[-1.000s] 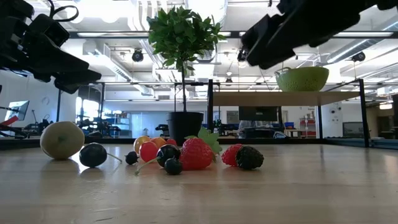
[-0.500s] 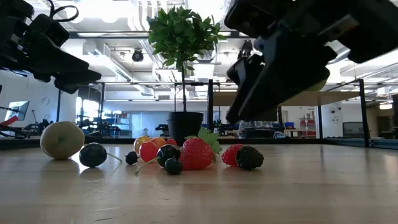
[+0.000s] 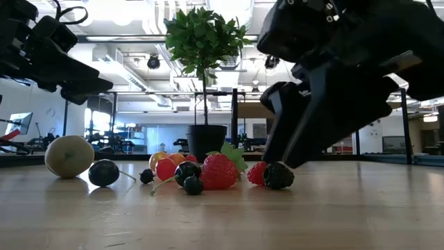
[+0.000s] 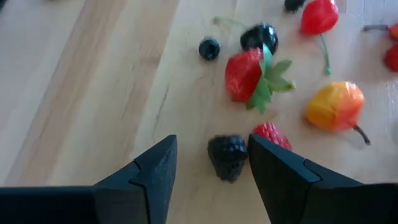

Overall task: Pick & Place Fruit
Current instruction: Put the blackberry into the green strainer bowl on the shelf

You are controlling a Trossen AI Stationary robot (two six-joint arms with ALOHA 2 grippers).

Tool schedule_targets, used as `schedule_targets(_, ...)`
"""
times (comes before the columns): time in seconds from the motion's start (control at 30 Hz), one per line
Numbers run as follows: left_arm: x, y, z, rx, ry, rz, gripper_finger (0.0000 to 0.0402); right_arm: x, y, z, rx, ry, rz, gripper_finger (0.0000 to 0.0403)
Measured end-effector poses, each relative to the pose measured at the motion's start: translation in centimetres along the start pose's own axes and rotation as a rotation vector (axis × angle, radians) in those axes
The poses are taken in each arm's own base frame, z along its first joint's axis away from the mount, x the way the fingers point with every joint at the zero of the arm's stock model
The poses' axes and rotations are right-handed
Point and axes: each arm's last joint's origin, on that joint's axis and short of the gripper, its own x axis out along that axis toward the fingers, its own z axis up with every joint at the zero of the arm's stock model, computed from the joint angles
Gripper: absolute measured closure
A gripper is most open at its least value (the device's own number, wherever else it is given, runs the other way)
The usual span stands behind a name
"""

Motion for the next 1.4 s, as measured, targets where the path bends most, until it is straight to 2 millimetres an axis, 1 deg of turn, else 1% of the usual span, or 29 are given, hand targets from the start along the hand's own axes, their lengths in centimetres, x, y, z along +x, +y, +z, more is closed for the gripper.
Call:
schedule_targets(0.2,0.0,0.0,0.0,0.0,0.0,0.0,0.0172,0.7,-0.1,-0.4,0.006,0.009,-0.027,0.0208)
schedule_targets(0.4,0.0,0.0,0.0,0.0,0.0,0.0,0.0172,1.6,-0.1,-0.8,0.01,0.024,-0.031,0.0226)
schedule_targets(0.6,0.0,0.0,0.0,0.0,0.001,0.0,0.0172,1.8,-0.1,-0.9,0.023,0.026,-0.031,0.0252)
schedule_targets(0.93,0.0,0.0,0.0,0.0,0.001,0.0,0.0172,1.7,-0.1,-0.9,0.023,0.026,-0.031,0.0313)
schedule_targets(1.03,0.0,0.0,0.0,0.0,0.001,0.0,0.0172,1.7,-0.1,-0.9,0.025,0.026,-0.03,0.0314)
schedule_targets(1.1,0.0,0.0,0.0,0.0,0.001,0.0,0.0172,1.6,-0.1,-0.9,0.036,0.025,-0.03,0.0305)
schedule_targets(1.2,0.0,0.0,0.0,0.0,0.001,0.0,0.0172,1.3,-0.1,-0.8,0.053,0.027,-0.028,0.0294)
schedule_targets(1.27,0.0,0.0,0.0,0.0,0.001,0.0,0.0172,0.8,-0.1,-0.6,0.055,0.024,-0.027,0.0295)
schedule_targets(1.33,0.0,0.0,0.0,0.0,0.001,0.0,0.0172,-0.1,-0.1,-0.2,0.055,0.02,-0.026,0.0301)
schedule_targets(1.4,0.0,0.0,0.0,0.0,0.002,0.0,0.0172,-1.5,-0.2,0.2,0.052,0.025,-0.04,0.0309)
